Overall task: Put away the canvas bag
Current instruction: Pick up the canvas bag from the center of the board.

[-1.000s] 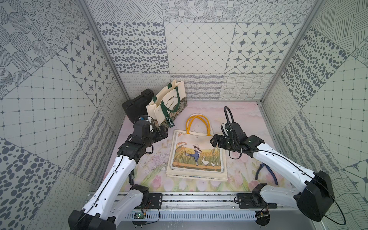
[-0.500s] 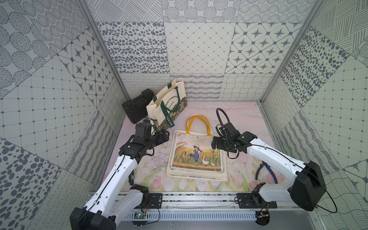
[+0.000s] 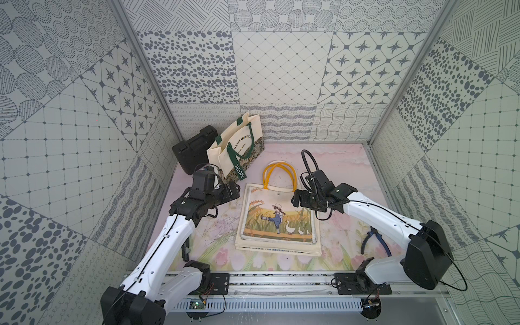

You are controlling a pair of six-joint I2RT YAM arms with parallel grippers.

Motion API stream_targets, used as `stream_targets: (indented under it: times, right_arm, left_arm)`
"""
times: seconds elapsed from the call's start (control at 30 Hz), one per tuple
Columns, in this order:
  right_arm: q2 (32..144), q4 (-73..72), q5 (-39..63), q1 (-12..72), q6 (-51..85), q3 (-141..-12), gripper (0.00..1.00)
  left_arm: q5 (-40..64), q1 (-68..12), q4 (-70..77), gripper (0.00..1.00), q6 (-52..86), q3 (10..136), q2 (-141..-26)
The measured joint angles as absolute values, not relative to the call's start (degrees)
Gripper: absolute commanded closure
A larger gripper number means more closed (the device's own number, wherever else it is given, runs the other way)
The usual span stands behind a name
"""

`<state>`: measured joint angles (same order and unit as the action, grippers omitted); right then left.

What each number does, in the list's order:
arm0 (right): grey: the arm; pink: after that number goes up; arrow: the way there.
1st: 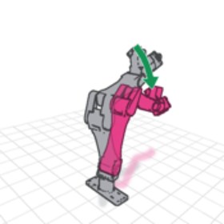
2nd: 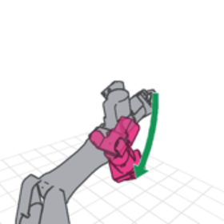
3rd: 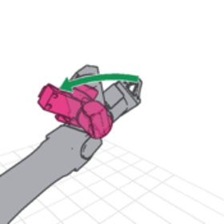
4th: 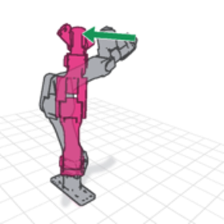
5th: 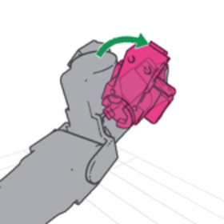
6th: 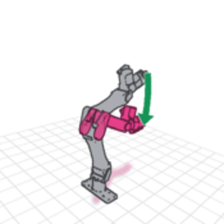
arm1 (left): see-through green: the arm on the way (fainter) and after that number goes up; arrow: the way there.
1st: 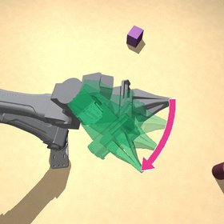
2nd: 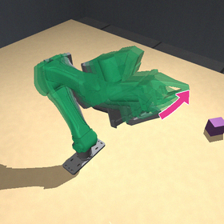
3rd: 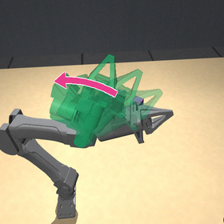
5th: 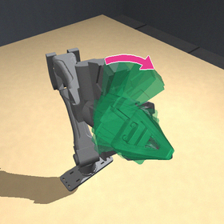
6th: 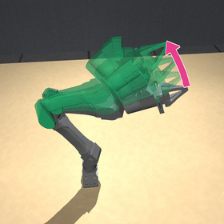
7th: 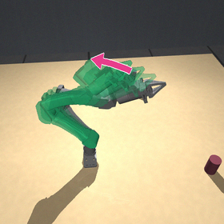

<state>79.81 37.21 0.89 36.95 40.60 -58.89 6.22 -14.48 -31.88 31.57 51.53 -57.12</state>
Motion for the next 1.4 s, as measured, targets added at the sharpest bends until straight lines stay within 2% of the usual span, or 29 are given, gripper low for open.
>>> stream_targets:
  times: [0.2,0.5,0.97,1.4]
  right_arm:
    - [78.5,35.5,1.4,36.9,39.9,-58.3,0.01]
    - [77.3,32.9,3.6,37.1,40.0,-55.7,0.01]
    - [77.4,29.6,4.5,37.1,41.6,-53.8,0.01]
    - [77.4,29.3,5.4,36.2,41.6,-52.1,0.01]
  left_arm:
    - [0.9,-13.7,-32.0,0.00,28.8,54.0,-58.8]
    - [1.7,-7.3,-23.6,0.00,22.9,50.3,-58.6]
    - [6.2,-4.5,7.2,0.00,7.7,41.3,-69.8]
    - [7.2,-1.4,22.8,0.00,-0.2,42.2,-75.6]
